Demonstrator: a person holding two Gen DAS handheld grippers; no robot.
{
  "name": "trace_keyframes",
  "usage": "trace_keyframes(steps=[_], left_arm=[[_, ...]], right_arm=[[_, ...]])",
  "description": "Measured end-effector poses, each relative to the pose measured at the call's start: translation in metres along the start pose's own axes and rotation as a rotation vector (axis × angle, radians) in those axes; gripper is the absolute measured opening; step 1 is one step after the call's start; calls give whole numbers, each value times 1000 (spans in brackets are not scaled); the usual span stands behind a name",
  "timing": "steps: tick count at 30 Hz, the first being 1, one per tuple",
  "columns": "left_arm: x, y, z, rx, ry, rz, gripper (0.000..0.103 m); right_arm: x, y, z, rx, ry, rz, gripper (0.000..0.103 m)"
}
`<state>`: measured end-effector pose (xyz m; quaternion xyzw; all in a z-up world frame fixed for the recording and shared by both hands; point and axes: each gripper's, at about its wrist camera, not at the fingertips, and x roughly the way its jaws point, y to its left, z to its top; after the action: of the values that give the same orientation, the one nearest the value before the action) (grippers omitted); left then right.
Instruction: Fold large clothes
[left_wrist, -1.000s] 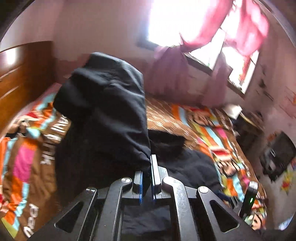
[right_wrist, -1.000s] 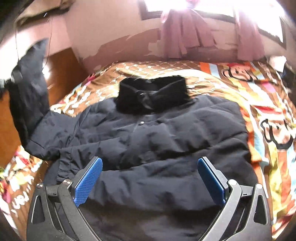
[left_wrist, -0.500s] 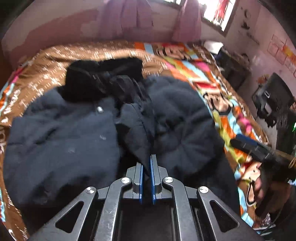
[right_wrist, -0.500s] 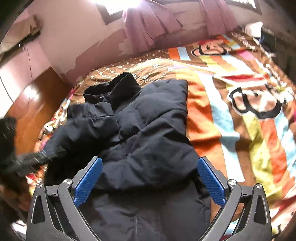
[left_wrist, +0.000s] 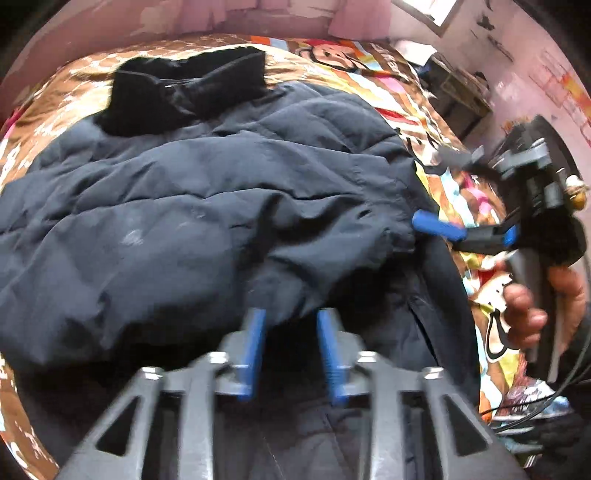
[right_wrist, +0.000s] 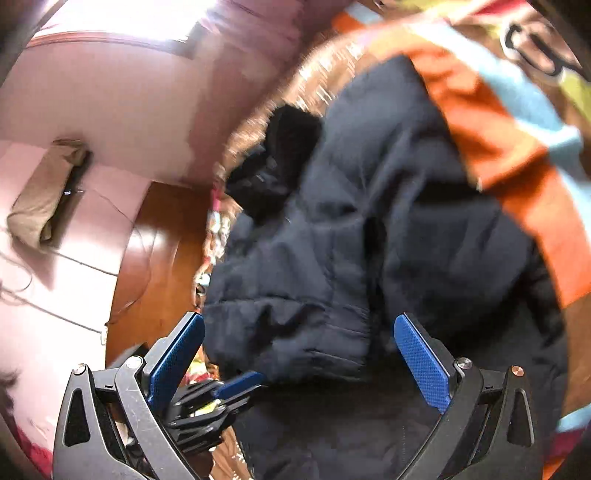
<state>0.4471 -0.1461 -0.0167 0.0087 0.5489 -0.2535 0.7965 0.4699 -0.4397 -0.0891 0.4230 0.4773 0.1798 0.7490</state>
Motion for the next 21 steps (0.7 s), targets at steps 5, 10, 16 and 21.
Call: trace_keyframes(steps=[5, 10, 16, 21], left_arm=[[-36, 33, -7, -161, -122, 29, 87], [-62, 77, -10, -284, -189, 162, 87], [-80, 122, -7, -371, -226, 280, 87], [-77, 143, -7, -390, -220, 327, 87]], right_arm=[[27, 2, -16, -9, 30, -138, 79], [38, 15, -22, -33, 33, -254, 26], [1, 45, -16, -152, -71, -364, 6], [-14, 32, -17, -156, -63, -435, 6]])
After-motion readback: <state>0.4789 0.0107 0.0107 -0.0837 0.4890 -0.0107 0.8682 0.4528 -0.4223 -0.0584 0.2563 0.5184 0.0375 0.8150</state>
